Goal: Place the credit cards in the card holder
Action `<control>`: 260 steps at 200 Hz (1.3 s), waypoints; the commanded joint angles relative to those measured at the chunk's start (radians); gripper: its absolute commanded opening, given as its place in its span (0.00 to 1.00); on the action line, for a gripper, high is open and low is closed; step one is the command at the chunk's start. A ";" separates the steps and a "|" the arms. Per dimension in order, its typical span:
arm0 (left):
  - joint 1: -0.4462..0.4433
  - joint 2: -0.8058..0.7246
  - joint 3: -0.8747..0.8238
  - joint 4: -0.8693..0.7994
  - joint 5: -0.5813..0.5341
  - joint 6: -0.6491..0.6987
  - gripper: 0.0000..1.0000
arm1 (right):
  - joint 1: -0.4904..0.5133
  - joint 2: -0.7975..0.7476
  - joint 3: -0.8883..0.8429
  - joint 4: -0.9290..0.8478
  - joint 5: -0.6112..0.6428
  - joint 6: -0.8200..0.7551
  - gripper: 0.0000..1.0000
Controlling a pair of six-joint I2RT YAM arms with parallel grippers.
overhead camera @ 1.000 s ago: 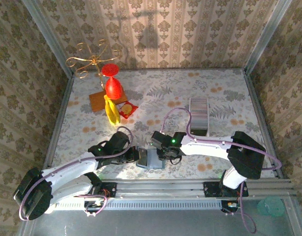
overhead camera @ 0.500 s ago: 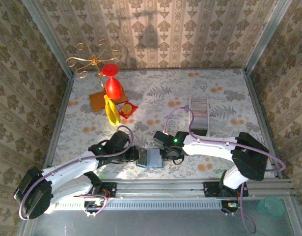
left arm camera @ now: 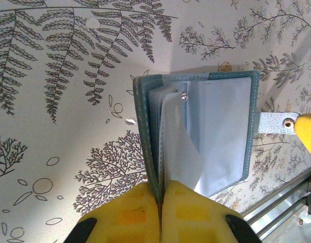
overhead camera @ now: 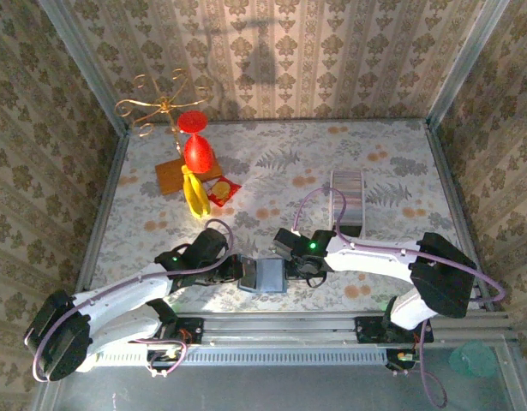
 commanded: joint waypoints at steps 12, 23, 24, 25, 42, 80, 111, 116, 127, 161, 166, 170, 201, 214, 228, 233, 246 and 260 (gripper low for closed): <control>-0.021 0.016 0.047 -0.034 -0.009 0.019 0.09 | -0.006 -0.034 -0.032 0.030 0.006 0.020 0.00; -0.035 0.023 0.070 -0.040 -0.013 0.023 0.13 | -0.006 -0.040 -0.045 0.049 -0.004 0.026 0.00; -0.037 0.025 0.072 -0.040 -0.013 0.023 0.14 | -0.006 -0.040 -0.047 0.051 -0.005 0.027 0.00; -0.038 0.027 0.074 -0.040 -0.013 0.023 0.14 | -0.006 -0.041 -0.048 0.054 -0.006 0.028 0.00; -0.065 0.056 0.115 -0.042 -0.015 0.027 0.24 | -0.006 -0.052 -0.073 0.093 -0.025 0.043 0.00; -0.114 0.164 0.180 0.020 0.022 0.028 0.39 | -0.006 -0.075 -0.131 0.187 -0.051 0.079 0.00; -0.153 0.275 0.227 0.082 0.054 0.028 0.43 | -0.006 -0.097 -0.160 0.202 -0.050 0.093 0.00; -0.157 0.293 0.229 0.093 0.058 0.025 0.43 | -0.006 -0.101 -0.165 0.204 -0.048 0.096 0.00; -0.160 0.336 0.222 0.127 0.064 0.012 0.42 | -0.006 -0.115 -0.176 0.205 -0.044 0.100 0.00; -0.159 0.455 0.175 0.255 0.091 -0.045 0.32 | -0.010 -0.174 -0.216 0.227 -0.042 0.114 0.00; -0.158 0.463 0.173 0.262 0.090 -0.049 0.30 | -0.011 -0.180 -0.221 0.233 -0.043 0.115 0.00; -0.157 0.467 0.172 0.266 0.087 -0.050 0.30 | -0.011 -0.183 -0.224 0.239 -0.043 0.115 0.00; -0.157 0.444 0.173 0.255 0.069 -0.057 0.29 | -0.016 -0.195 -0.232 0.251 -0.054 0.110 0.00; -0.157 0.407 0.166 0.233 0.049 -0.058 0.28 | -0.017 -0.195 -0.231 0.250 -0.055 0.110 0.00; -0.158 0.358 0.150 0.189 0.014 -0.056 0.25 | -0.018 -0.193 -0.231 0.251 -0.056 0.110 0.00; -0.157 0.339 0.143 0.173 0.003 -0.054 0.23 | -0.019 -0.194 -0.231 0.252 -0.056 0.111 0.00; -0.157 0.294 0.118 0.141 -0.023 -0.055 0.16 | -0.021 -0.191 -0.228 0.256 -0.058 0.111 0.00; -0.158 0.258 0.089 0.128 -0.036 -0.058 0.10 | -0.021 -0.184 -0.225 0.262 -0.062 0.108 0.00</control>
